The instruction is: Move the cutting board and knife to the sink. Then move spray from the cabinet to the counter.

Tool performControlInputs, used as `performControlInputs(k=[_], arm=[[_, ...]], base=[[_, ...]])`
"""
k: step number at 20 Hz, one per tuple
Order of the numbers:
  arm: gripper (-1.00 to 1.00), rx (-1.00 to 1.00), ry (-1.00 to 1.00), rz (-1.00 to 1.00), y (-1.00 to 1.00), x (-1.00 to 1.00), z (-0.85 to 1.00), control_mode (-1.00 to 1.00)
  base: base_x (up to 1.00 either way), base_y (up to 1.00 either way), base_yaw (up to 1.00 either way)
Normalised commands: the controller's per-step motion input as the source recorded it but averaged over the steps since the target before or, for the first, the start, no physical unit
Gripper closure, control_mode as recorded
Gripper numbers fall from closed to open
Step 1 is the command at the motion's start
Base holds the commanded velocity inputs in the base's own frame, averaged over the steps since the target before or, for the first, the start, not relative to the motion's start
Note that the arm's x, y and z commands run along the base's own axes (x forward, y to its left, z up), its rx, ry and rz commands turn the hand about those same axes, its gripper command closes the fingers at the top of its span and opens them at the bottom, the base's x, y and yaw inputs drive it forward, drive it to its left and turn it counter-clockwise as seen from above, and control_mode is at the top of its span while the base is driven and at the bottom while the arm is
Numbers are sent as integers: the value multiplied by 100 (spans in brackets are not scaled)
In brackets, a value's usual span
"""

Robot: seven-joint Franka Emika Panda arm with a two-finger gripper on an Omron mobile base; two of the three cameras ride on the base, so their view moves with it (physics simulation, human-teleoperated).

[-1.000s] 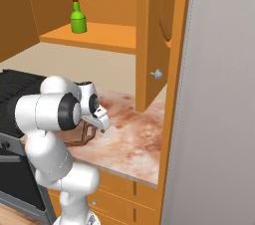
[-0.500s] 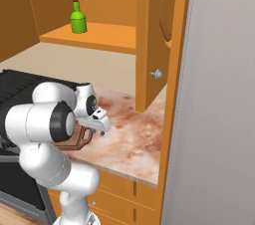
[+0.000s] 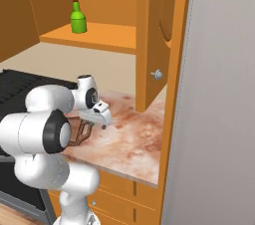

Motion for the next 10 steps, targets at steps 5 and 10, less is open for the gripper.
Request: performControlInputs(k=[5, 10], arm=[[-100, 4, -20, 0, 0, -4, 100, -100], [-100, 0, -16, 2, 0, -51, 74, -100]], base=[[0, 0, 0], [0, 0, 0]])
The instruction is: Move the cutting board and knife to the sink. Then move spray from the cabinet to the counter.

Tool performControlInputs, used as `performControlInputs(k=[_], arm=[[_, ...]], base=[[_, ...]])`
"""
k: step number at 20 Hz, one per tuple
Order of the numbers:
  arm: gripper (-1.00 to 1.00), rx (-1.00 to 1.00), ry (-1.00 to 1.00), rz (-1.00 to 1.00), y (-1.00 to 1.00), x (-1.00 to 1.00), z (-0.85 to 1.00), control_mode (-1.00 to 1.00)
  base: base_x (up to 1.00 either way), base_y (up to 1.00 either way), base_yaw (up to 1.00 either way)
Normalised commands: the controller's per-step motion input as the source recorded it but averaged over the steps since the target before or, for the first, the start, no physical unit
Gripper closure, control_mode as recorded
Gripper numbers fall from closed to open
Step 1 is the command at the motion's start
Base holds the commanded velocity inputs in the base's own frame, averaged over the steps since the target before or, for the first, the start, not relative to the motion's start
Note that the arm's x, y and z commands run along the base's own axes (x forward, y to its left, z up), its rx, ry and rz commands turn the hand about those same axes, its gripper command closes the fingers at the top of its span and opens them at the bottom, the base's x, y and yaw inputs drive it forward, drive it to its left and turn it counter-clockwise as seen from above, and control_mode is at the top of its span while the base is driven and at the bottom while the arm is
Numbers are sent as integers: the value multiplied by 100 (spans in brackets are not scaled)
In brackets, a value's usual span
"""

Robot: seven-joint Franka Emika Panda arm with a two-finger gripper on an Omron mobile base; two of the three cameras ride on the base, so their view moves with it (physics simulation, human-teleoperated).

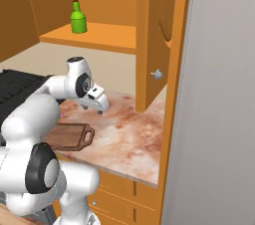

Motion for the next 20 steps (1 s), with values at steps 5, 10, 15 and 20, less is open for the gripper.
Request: performControlInputs(k=[5, 10, 15, 20], arm=[[-100, 0, -21, 15, 50, -100, 67, -100], [-100, 0, -13, 17, 83, -100, 17, -100], [-100, 0, -12, 20, 94, -100, -17, -100], [-100, 0, -16, 14, 100, -100, -24, -100]], base=[[0, 0, 0], [0, 0, 0], [0, 0, 0], [0, 0, 0]])
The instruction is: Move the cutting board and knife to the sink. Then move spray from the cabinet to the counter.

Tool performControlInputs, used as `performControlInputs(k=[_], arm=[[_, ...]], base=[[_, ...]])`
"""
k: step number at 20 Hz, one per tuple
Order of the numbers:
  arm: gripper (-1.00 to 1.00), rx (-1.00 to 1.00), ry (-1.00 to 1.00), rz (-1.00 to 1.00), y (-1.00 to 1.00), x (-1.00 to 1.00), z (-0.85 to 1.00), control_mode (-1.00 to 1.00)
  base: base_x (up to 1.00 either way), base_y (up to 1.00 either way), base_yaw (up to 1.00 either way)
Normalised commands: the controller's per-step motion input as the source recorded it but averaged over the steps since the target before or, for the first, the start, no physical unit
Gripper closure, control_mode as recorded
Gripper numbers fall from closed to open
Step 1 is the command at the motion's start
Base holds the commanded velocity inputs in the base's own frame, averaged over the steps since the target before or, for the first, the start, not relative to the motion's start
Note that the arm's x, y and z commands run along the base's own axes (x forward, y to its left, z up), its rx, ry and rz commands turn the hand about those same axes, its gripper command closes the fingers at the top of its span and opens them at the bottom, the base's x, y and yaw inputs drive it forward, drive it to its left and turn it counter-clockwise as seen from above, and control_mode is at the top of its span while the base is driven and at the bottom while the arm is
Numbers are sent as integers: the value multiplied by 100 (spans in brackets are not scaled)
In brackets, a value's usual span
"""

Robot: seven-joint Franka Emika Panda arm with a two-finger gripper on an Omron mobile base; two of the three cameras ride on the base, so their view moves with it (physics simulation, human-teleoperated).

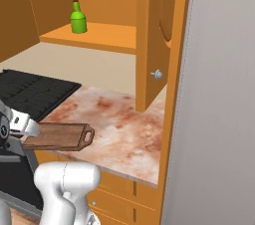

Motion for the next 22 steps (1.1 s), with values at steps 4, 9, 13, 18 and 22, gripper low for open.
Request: performControlInputs(k=[4, 9, 13, 18, 22], arm=[[-100, -6, -11, 10, 100, -70, -24, -100], [-100, -17, -21, 1, 85, -18, 1, -100], [-100, -36, -1, 8, 42, -3, 0, -100], [-100, -44, 22, 11, 34, 3, 0, -100], [-100, -48, 38, 12, 23, 5, -3, -100]], base=[[0, 0, 0], [0, 0, 0], [0, 0, 0], [0, 0, 0], [0, 0, 0]])
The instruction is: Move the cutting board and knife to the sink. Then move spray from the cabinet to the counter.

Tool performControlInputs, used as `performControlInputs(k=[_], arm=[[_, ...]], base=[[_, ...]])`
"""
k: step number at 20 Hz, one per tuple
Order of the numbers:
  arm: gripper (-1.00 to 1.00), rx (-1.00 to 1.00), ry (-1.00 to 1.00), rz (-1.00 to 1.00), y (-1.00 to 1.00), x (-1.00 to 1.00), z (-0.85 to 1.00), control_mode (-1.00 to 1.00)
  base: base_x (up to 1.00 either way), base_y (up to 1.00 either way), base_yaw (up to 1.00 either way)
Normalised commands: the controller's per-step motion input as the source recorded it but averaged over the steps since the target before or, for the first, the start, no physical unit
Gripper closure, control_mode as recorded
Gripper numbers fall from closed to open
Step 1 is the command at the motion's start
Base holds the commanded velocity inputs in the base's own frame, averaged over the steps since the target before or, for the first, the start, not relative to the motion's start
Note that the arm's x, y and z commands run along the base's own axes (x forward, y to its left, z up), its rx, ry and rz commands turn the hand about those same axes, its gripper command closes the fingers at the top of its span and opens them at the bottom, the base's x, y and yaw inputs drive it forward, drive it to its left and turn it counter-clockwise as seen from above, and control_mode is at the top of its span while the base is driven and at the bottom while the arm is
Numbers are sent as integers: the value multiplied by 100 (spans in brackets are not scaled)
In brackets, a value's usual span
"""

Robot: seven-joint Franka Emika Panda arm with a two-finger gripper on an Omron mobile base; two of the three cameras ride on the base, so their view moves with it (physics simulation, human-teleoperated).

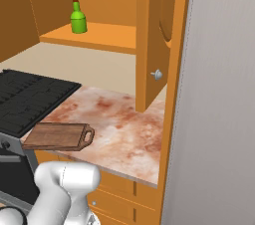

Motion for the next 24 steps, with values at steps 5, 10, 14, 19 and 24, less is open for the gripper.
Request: performControlInputs(k=[5, 10, 14, 19, 24], arm=[[-100, -15, 0, 4, -1, 1, -18, -100], [-100, -22, 0, 10, -8, 1, -50, -100], [-100, -21, 0, 11, -2, 7, -33, -100], [-100, -14, 0, 6, -2, 20, -14, -100], [-100, -9, -4, 4, -23, 24, -16, -100]], base=[[0, 0, 0], [0, 0, 0], [0, 0, 0], [0, 0, 0], [0, 0, 0]])
